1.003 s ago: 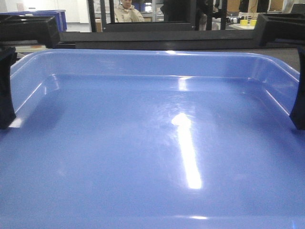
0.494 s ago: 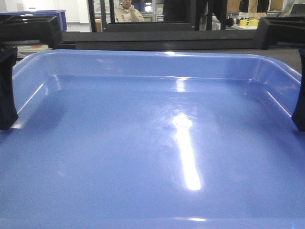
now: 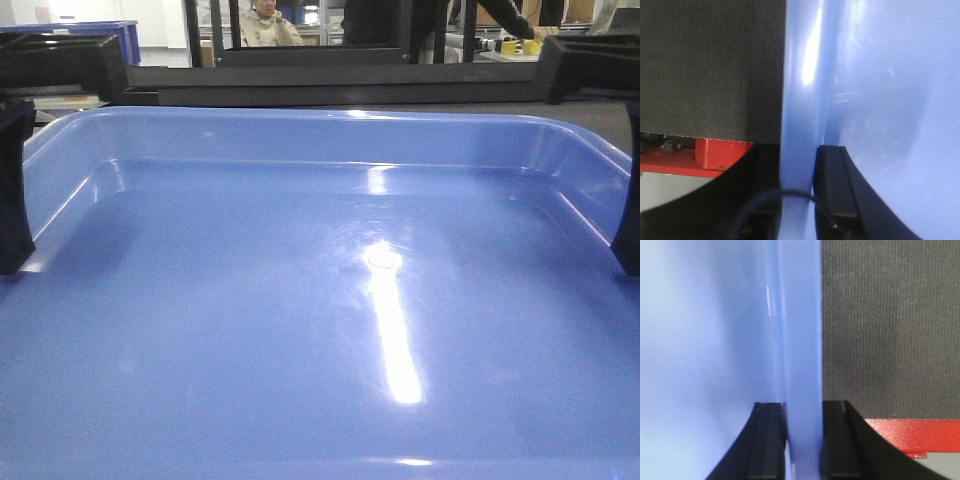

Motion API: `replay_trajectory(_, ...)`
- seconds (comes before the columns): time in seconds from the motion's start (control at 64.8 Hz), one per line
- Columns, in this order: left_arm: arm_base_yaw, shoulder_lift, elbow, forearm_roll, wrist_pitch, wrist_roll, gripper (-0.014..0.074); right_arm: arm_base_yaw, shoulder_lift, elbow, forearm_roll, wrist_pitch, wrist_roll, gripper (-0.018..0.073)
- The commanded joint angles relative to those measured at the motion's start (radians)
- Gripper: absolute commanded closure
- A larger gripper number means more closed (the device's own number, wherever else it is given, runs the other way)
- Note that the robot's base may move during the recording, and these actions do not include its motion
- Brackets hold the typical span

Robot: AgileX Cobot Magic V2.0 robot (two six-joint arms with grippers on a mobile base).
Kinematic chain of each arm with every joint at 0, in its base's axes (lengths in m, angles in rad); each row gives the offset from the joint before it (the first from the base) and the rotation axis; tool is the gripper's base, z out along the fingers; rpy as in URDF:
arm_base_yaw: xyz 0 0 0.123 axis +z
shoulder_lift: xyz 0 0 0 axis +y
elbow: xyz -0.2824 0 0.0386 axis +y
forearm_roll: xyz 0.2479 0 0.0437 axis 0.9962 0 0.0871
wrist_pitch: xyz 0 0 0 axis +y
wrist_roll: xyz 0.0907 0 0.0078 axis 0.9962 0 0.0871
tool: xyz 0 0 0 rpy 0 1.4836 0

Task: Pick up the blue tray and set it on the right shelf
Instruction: 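Hold the tray level with both grippers while the base turns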

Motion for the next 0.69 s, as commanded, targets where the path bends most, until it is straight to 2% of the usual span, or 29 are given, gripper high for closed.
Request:
replay_trajectory(0.0, -0.007, -0.032, -0.023, 0.022, 0.025, -0.023, 0.0575, -0.001, -0.028, -0.028, -0.026, -0.014, 0.011, 0.0345)
replay_trajectory(0.679, -0.007, -0.032, -0.023, 0.022, 0.025, -0.023, 0.0575, -0.001, -0.028, -0.028, -0.026, -0.014, 0.011, 0.0345)
